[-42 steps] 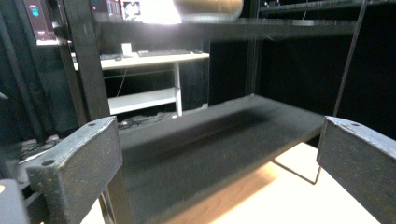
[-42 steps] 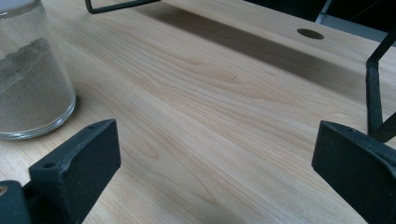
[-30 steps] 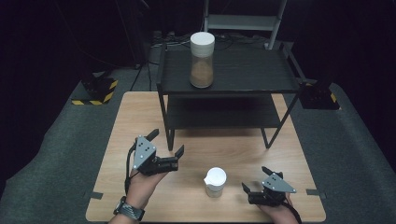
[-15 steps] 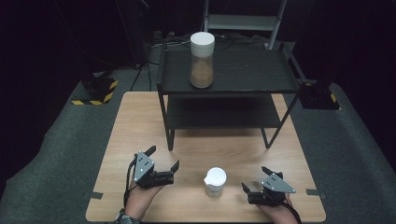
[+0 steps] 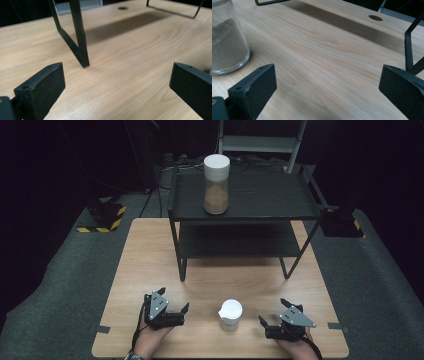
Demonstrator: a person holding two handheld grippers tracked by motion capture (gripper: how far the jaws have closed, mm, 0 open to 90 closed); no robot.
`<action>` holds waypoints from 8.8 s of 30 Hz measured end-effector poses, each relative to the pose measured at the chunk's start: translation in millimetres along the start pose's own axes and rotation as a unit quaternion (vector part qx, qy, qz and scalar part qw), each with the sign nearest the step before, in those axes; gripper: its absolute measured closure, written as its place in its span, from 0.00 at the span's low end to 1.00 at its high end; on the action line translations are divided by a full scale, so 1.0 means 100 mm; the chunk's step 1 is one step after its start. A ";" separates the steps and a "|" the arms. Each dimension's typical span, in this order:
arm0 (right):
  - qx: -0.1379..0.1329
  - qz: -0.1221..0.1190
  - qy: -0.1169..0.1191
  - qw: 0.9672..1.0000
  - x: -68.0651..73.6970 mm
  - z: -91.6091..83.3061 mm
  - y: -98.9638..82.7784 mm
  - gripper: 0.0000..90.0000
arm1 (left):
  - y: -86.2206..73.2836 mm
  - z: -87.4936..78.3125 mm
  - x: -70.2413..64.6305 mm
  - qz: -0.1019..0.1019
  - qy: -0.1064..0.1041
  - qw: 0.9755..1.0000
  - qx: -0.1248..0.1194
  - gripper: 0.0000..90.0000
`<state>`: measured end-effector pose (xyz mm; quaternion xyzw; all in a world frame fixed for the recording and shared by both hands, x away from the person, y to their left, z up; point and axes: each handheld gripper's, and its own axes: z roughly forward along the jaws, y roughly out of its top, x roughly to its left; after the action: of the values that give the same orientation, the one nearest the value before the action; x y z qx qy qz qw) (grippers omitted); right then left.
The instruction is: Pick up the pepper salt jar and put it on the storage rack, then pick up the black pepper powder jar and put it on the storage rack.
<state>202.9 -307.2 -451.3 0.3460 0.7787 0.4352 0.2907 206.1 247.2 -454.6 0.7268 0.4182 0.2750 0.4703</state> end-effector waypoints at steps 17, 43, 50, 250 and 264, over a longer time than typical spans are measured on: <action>-0.005 0.007 0.001 1.000 -0.02 -0.01 -0.02 0.00 | 0.03 0.10 -0.07 0.024 0.004 0.998 0.065 0.00; -0.010 0.018 0.006 1.000 -0.06 -0.02 -0.04 0.00 | 0.07 0.10 -0.21 0.067 0.013 0.994 0.082 0.01; -0.028 0.017 0.008 0.999 -0.03 -0.08 -0.03 0.00 | 0.07 0.11 -0.21 0.066 0.014 0.994 0.082 0.01; -0.262 0.052 0.008 0.964 -0.20 -0.51 0.94 0.33 | 0.03 0.07 -0.15 0.066 -0.006 0.995 0.071 0.01; -0.268 0.057 0.001 0.962 -0.27 -0.54 1.22 0.33 | 0.04 0.07 -0.14 0.069 -0.008 0.995 0.071 0.01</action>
<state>212.6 -308.0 -315.6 0.2987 0.6129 0.6442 0.3466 205.5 231.1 -454.2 0.7877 0.3822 0.2701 0.4005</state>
